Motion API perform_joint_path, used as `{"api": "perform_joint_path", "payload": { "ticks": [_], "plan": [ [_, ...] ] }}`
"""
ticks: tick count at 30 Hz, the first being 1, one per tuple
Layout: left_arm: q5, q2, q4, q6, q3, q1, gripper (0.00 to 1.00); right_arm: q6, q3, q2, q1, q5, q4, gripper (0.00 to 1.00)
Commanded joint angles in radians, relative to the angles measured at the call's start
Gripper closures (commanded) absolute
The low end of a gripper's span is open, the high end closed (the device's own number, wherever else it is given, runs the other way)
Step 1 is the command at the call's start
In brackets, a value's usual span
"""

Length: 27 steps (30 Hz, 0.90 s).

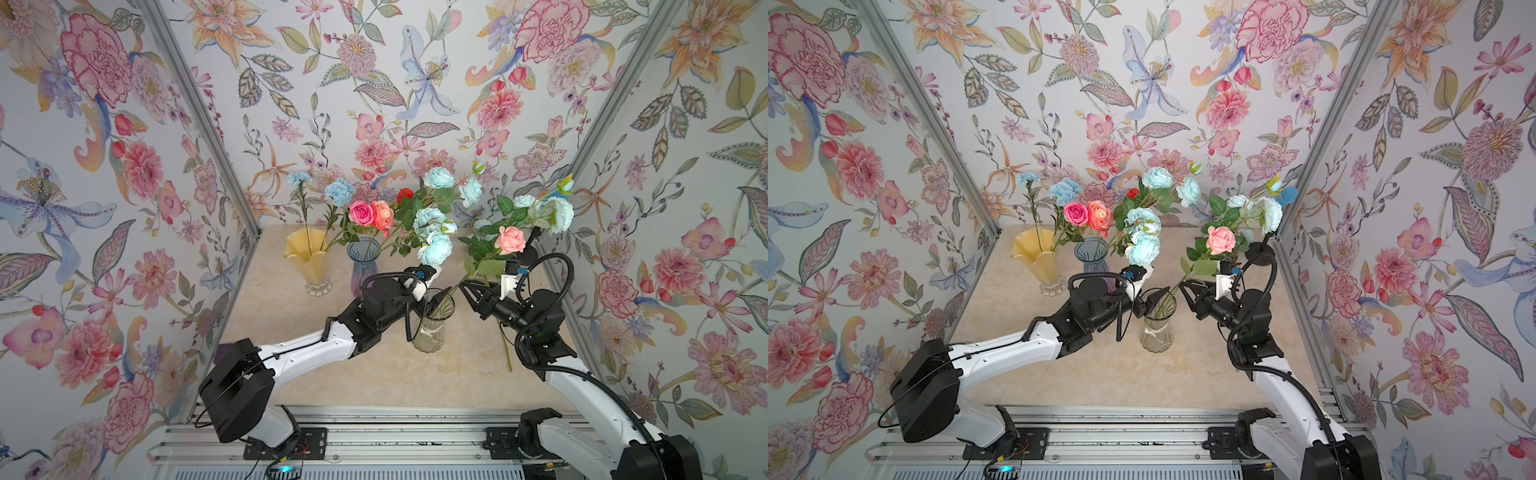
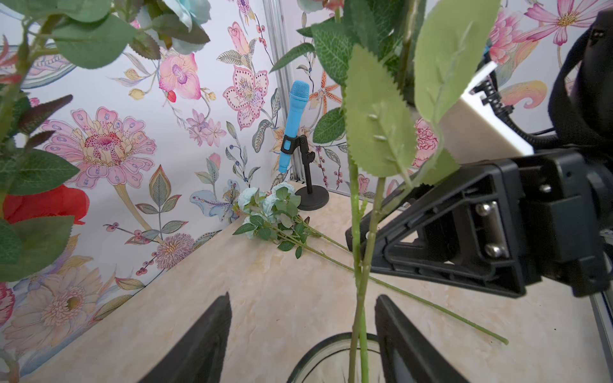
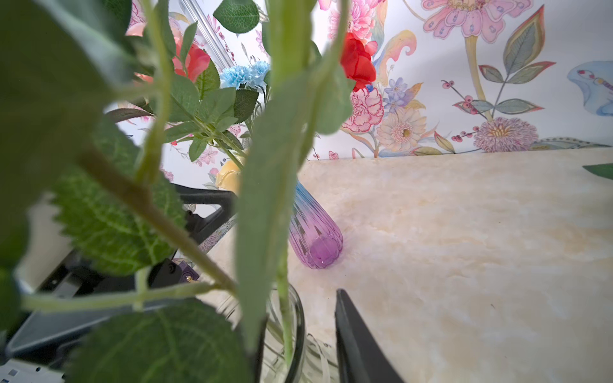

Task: Pick out blue flowers from the vase
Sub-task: Place the flower at the center of the board, then pick up the flower from the vase.

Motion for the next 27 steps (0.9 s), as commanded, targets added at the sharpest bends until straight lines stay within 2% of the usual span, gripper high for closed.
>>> {"api": "perform_joint_path", "payload": {
  "ticks": [1,12,16,22,24,27],
  "plan": [
    [-0.03,-0.041,0.057,0.008,-0.017,-0.008,0.29,-0.021,0.069,0.016,0.032,0.024,-0.01,0.62],
    [-0.044,-0.096,0.098,0.011,-0.068,-0.009,0.29,-0.113,0.283,0.182,0.144,0.102,-0.175,0.59],
    [-0.041,-0.14,0.103,0.008,-0.088,-0.014,0.31,-0.141,0.348,0.219,0.179,0.163,-0.267,0.58],
    [-0.019,-0.209,0.092,-0.005,-0.097,-0.047,0.57,-0.155,0.379,0.234,0.19,0.232,-0.344,0.63],
    [0.001,-0.22,0.09,-0.008,-0.094,-0.066,0.61,-0.16,0.394,0.233,0.191,0.25,-0.379,0.67],
    [0.084,-0.196,0.062,-0.025,-0.054,-0.082,0.62,-0.168,0.423,0.229,0.191,0.257,-0.437,0.68]
  ]
}}
